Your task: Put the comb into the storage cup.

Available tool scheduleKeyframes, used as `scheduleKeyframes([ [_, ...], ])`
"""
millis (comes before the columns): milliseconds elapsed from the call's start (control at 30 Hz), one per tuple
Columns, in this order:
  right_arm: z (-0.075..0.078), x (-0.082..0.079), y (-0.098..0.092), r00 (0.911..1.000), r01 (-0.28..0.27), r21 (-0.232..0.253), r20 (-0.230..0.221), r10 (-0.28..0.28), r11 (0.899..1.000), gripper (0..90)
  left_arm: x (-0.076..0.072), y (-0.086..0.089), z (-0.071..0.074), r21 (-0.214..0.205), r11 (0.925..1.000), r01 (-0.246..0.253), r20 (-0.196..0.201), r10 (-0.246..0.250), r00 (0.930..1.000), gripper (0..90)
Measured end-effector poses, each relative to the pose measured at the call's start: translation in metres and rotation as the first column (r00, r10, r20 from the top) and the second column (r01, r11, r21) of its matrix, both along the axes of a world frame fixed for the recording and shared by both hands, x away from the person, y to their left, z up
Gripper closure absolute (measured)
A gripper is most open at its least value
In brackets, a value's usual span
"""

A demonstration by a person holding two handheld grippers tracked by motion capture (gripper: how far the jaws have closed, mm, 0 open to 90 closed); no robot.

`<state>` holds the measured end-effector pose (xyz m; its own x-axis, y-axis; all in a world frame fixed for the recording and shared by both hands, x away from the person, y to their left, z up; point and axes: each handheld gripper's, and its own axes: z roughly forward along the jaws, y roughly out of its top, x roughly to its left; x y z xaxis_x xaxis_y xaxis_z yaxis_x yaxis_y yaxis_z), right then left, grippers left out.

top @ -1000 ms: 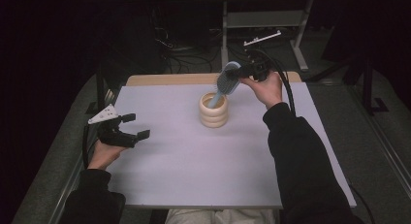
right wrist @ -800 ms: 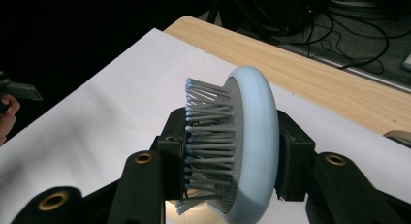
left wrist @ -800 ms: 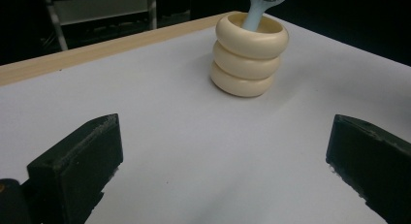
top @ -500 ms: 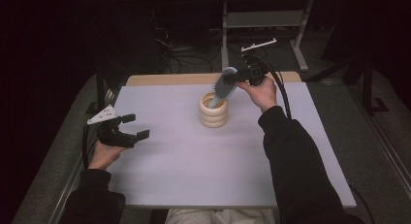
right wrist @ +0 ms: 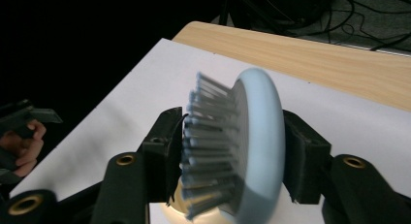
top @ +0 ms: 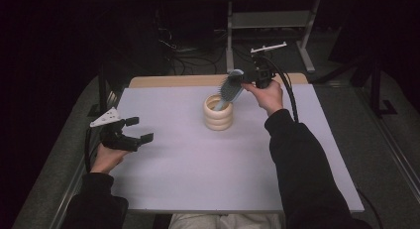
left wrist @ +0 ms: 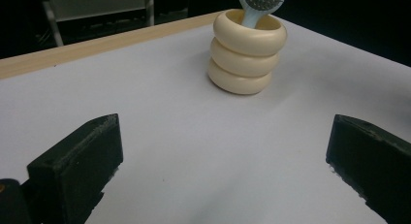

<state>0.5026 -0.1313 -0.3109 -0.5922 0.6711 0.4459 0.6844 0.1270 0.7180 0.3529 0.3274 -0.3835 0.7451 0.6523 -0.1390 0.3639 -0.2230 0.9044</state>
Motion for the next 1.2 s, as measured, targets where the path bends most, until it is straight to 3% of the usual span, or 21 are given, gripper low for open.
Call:
scheduleKeyframes([
  [200, 0.004, -0.006, -0.007, 0.9956, -0.029, 0.014, 0.089, 0.028, 0.999, 28.0, 0.000, 0.000, -0.001, 0.001, 1.0000, 0.001, -0.002, -0.001, 1.0000, 0.0],
  [300, 0.003, -0.007, -0.010, 0.9938, -0.045, -0.002, 0.101, 0.045, 0.999, 17.8, 0.000, 0.000, -0.001, 0.000, 1.0000, 0.001, -0.001, -0.001, 1.0000, 0.0],
  [433, 0.002, -0.010, -0.012, 0.9885, -0.097, -0.012, 0.115, 0.098, 0.995, 13.4, 0.000, 0.000, -0.001, 0.001, 1.0000, 0.010, -0.006, -0.010, 0.9999, 0.0],
  [533, 0.002, -0.015, -0.014, 0.9823, -0.110, -0.029, 0.149, 0.113, 0.993, 10.3, 0.000, -0.002, -0.001, 0.002, 0.9999, 0.015, -0.006, -0.015, 0.9999, 0.0],
  [600, 0.003, -0.017, -0.015, 0.9828, -0.097, -0.047, 0.153, 0.103, 0.994, 0.9, 0.000, -0.002, -0.002, 0.006, 0.9998, 0.018, -0.007, -0.018, 0.9998, 0.0],
  [667, 0.002, -0.019, -0.017, 0.9824, -0.074, -0.095, 0.164, 0.089, 0.993, 0.0, 0.000, -0.003, -0.002, 0.008, 0.9998, 0.020, -0.008, -0.020, 0.9998, 0.0],
  [767, 0.002, -0.023, -0.022, 0.9800, -0.062, -0.121, 0.181, 0.083, 0.991, 0.0, 0.000, -0.003, -0.002, 0.011, 0.9997, 0.020, -0.011, -0.020, 0.9997, 0.0],
  [867, 0.000, -0.027, -0.028, 0.9811, -0.067, -0.102, 0.174, 0.084, 0.993, 0.0, 0.000, -0.003, -0.003, 0.012, 0.9997, 0.023, -0.013, -0.023, 0.9997, 0.0],
  [1133, -0.008, -0.038, -0.046, 0.9809, -0.044, -0.125, 0.183, 0.067, 0.991, 0.0, 0.000, -0.004, -0.004, 0.016, 0.9996, 0.022, -0.014, -0.022, 0.9997, 0.0],
  [1200, -0.010, -0.041, -0.051, 0.9810, -0.038, -0.129, 0.184, 0.061, 0.991, 0.0, -0.001, -0.004, -0.003, 0.023, 0.9997, 0.012, 0.001, -0.012, 0.9999, 0.0],
])
